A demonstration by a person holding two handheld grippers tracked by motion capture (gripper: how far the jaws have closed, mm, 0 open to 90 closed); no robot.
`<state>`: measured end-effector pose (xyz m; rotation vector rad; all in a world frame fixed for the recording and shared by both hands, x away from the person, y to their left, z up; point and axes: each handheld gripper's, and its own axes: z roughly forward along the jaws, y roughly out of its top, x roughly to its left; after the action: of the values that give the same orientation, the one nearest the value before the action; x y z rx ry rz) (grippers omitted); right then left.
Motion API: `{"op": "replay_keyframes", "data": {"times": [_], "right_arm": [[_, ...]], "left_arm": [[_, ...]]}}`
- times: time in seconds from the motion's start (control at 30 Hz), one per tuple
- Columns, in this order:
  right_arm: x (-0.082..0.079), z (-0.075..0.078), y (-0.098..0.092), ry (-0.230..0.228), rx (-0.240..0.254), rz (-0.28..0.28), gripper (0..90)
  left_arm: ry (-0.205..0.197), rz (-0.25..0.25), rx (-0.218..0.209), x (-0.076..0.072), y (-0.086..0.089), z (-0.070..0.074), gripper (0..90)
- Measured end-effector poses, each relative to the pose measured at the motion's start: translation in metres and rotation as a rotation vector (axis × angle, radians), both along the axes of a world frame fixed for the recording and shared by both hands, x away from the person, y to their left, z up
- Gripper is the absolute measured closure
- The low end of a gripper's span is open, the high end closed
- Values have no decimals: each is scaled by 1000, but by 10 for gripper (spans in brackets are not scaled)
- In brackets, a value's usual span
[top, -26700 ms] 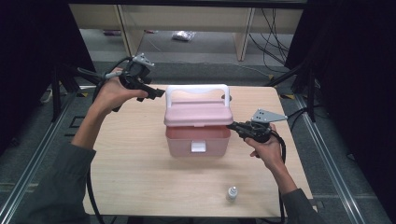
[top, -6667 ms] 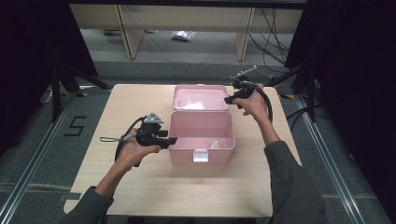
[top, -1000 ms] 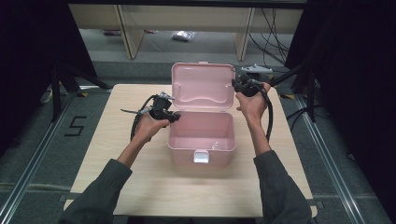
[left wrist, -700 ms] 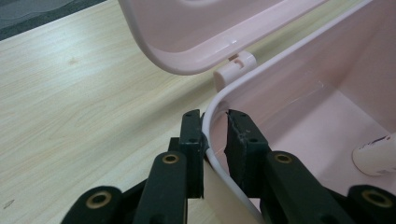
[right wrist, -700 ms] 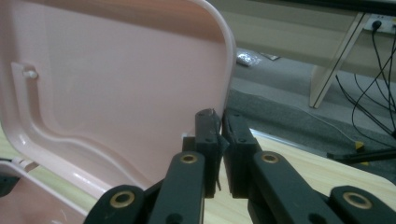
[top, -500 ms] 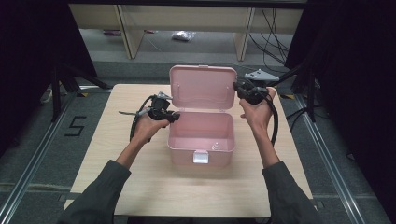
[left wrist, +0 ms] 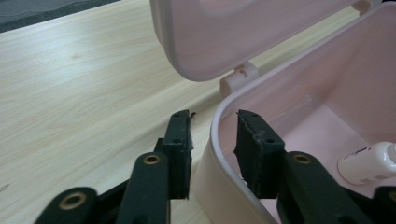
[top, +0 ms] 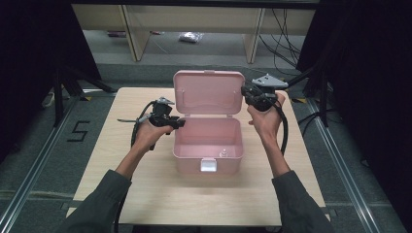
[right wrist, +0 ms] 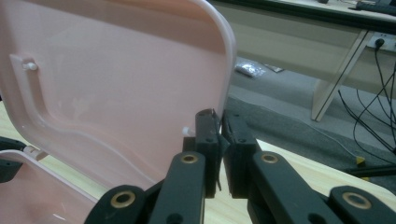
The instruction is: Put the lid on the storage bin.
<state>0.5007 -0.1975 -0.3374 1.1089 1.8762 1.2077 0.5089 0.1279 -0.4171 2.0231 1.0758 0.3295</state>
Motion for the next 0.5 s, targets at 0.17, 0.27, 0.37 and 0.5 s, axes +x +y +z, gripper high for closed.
{"op": "replay_keyframes", "data": {"times": [0.17,0.27,0.37,0.5], "right_arm": [[0,0,-1,-9,1,12,865],[-2,1,-1,-4,7,7,865],[-3,0,-2,-11,-4,11,864],[-4,1,-2,-20,-16,12,864]], "left_arm": [[-3,2,-14,-10,10,11,580],[-5,-8,-26,-19,18,17,560],[14,-40,-17,-31,24,19,560],[28,-87,-38,-43,26,18,584]]}}
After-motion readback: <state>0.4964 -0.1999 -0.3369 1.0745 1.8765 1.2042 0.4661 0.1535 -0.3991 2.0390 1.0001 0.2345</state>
